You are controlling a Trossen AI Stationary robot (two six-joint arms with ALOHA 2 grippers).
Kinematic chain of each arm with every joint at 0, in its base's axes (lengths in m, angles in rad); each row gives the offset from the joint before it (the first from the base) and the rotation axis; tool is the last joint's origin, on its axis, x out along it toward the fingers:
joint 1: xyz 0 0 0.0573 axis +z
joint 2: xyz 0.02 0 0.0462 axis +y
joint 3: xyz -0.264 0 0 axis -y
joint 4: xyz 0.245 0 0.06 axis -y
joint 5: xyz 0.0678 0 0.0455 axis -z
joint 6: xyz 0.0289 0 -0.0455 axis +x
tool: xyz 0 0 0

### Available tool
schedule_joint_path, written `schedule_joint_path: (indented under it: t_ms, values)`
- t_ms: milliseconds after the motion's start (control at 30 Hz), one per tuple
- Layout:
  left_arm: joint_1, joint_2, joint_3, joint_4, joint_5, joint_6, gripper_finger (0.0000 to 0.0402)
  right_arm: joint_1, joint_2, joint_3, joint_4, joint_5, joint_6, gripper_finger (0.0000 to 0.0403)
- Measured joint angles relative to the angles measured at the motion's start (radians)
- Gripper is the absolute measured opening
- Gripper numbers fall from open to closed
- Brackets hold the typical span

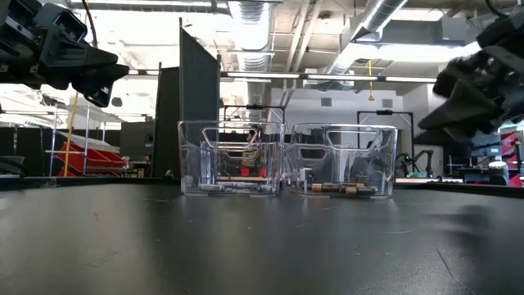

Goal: Sort batteries
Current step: Return to Home Position

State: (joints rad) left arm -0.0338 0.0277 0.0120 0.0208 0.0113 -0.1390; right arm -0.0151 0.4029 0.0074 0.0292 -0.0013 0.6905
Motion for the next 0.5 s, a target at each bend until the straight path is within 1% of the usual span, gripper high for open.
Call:
schedule_joint_path:
  t_ms: [67,167,500]
  values:
    - [0.0,0.0,0.0,0.0,0.0,0.0,0.0119,0.0,0.022,0.0,-0.008,0.0,0.098,0.0173]
    - [0.0,0.0,0.0,0.0,0.001,0.0,0.0119,0.0,0.048,0.0,-0.013,0.001,0.173,0.0173]
    - [0.0,0.0,0.0,0.0,0.002,0.0,0.0119,0.0,0.063,0.0,-0.017,0.002,0.182,0.0173]
